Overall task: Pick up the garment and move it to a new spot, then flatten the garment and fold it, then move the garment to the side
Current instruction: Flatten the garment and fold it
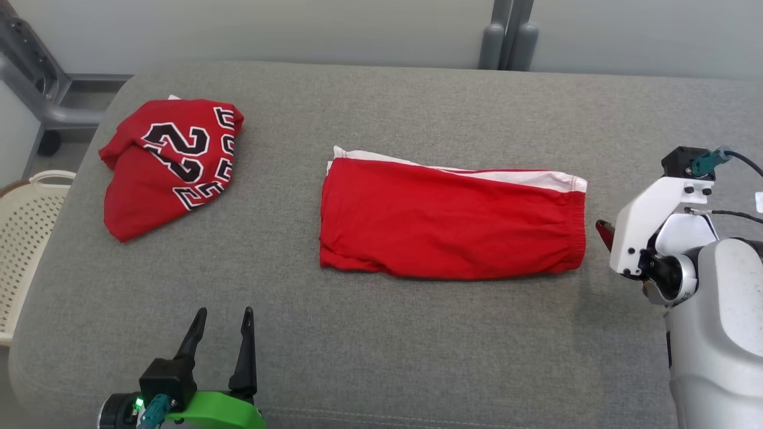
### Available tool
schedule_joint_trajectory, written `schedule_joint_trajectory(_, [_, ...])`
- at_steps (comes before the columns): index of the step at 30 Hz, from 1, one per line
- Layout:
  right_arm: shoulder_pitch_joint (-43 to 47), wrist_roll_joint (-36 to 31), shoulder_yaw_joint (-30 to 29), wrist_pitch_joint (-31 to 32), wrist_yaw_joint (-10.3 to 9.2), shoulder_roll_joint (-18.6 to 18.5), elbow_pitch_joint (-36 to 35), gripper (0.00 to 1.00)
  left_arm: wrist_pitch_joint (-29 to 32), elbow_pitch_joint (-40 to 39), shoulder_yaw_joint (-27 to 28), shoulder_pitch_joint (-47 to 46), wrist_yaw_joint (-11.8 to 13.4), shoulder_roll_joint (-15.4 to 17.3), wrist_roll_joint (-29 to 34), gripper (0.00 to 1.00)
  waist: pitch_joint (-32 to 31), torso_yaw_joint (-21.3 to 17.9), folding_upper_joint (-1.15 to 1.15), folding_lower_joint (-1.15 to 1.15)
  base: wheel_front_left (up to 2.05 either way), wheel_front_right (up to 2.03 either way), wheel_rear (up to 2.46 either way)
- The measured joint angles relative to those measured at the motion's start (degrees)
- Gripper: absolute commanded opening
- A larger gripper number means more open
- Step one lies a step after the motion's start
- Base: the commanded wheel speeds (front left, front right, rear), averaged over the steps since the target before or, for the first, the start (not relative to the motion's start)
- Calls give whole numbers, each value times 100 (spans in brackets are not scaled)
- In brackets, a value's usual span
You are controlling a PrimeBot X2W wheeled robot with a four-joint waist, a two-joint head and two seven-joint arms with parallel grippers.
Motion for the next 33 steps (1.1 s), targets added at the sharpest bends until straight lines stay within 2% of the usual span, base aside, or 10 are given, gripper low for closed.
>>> schedule_joint_trajectory(13, [-338, -422, -363, 194, 0, 30, 213, 100, 0, -4, -229, -218, -18, -1, -75, 100, 321, 304, 0, 0, 0, 0, 0])
schedule_joint_trajectory(26, [-454, -171, -556, 88, 0, 33, 648, 100, 0, 55, -350, -236, 5, -2, -159, 100, 542, 451, 0, 0, 0, 0, 0])
schedule_joint_trajectory(33, [-720, 34, -713, 124, 0, 33, 1105, 100, 0, 93, -434, -358, 31, -2, -214, 100, 686, 553, 0, 0, 0, 0, 0])
